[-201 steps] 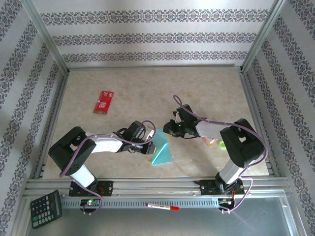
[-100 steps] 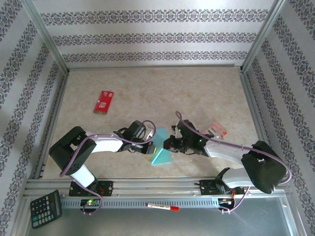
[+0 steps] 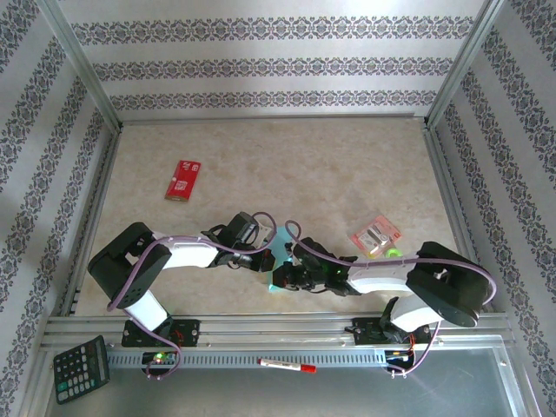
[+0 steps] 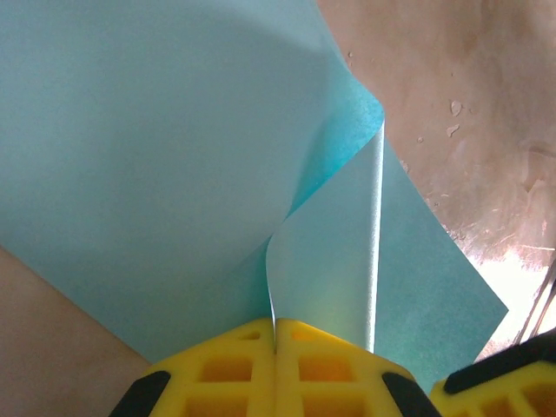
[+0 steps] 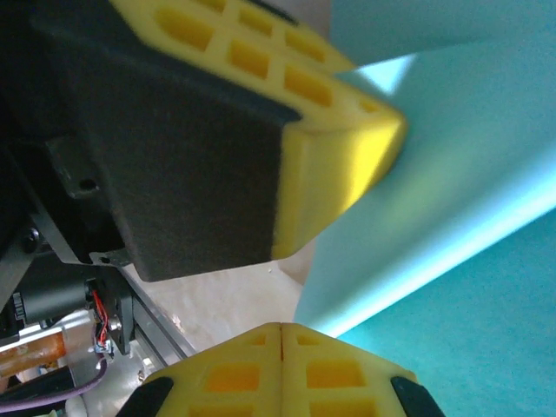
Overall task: Fold a paper plane with a square sheet of paper (pick it up from the middle)
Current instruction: Fold the triangle a second time at the center of the table.
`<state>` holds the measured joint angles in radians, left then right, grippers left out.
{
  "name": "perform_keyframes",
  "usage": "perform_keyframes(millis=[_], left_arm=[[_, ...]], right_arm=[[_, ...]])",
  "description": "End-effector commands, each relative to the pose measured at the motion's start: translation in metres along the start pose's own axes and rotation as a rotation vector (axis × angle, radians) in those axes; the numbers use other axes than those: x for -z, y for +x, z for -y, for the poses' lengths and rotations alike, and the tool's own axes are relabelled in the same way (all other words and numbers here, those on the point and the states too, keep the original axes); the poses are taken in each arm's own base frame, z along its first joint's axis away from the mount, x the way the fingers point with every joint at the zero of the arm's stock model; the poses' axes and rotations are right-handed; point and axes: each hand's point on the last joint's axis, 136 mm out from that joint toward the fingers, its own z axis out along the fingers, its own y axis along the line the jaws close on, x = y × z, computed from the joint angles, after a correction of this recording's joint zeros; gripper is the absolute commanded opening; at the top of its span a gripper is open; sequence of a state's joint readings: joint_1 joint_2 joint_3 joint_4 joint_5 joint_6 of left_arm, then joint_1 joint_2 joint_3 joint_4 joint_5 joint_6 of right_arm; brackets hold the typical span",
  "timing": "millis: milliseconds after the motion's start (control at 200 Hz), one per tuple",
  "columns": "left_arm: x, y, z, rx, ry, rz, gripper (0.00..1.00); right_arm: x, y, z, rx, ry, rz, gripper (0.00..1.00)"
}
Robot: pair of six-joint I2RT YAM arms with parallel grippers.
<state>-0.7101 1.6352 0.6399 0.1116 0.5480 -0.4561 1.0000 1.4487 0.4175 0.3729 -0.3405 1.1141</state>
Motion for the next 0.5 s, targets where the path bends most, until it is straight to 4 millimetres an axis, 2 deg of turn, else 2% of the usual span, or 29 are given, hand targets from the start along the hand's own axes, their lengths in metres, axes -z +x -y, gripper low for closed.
perform_keyframes(millis=[0,495], left_arm=[[-0.005,0.018,-0.026,0.042,-0.089,-0.066,0.00],[-0.005,0.018,-0.026,0.041,-0.090,-0.068,0.00]], right_arm=[[-0.007,-0.006,-0.011,0.003,-0.035,0.043,0.00],[-0.018,-0.007,0.000,0.001,0.000,0.050,0.00]])
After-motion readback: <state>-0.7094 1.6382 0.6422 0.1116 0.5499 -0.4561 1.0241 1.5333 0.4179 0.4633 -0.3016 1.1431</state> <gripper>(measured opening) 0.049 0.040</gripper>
